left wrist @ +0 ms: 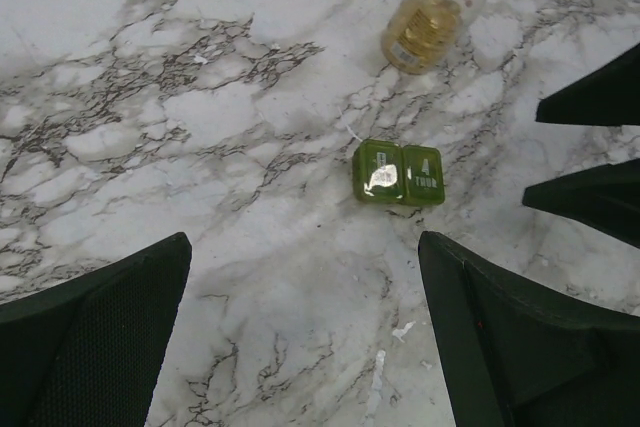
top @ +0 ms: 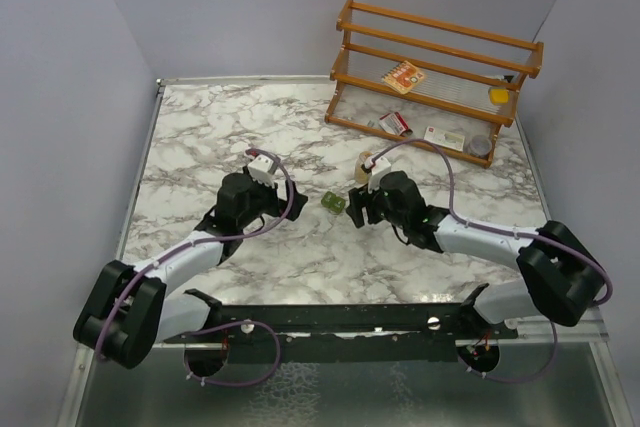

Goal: Sort the pills into containers

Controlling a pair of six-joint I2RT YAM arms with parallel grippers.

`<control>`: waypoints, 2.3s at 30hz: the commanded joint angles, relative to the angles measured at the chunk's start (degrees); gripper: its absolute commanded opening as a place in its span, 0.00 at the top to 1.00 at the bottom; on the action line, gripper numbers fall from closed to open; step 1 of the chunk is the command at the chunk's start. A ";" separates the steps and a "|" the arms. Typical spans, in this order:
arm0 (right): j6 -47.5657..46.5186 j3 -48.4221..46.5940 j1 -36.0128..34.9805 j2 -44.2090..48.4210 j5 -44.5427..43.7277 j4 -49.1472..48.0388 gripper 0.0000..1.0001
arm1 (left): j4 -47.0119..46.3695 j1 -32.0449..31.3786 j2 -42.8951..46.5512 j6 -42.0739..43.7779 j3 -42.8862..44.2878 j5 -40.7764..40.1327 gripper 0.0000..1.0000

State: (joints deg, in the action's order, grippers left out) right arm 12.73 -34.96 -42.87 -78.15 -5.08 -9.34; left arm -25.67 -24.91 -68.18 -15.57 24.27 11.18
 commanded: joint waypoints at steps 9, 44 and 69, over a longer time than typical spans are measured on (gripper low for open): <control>-4.75 -3.24 -0.57 -6.62 4.83 -7.32 0.32 | -5.33 -0.09 6.86 2.13 -1.66 15.48 0.01; -8.34 -9.78 -0.59 -20.42 6.79 -10.43 0.34 | -15.23 2.89 6.05 -6.06 -6.79 13.27 0.01; -8.42 -9.71 -0.56 -22.76 5.17 -9.38 0.44 | -15.49 6.10 5.74 -7.72 -7.66 13.33 0.05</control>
State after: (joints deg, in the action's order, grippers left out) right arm 4.80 -43.35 -43.13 -99.96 0.73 -18.15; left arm -39.07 -19.18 -62.17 -22.83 16.88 23.94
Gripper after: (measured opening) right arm 0.566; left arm 0.956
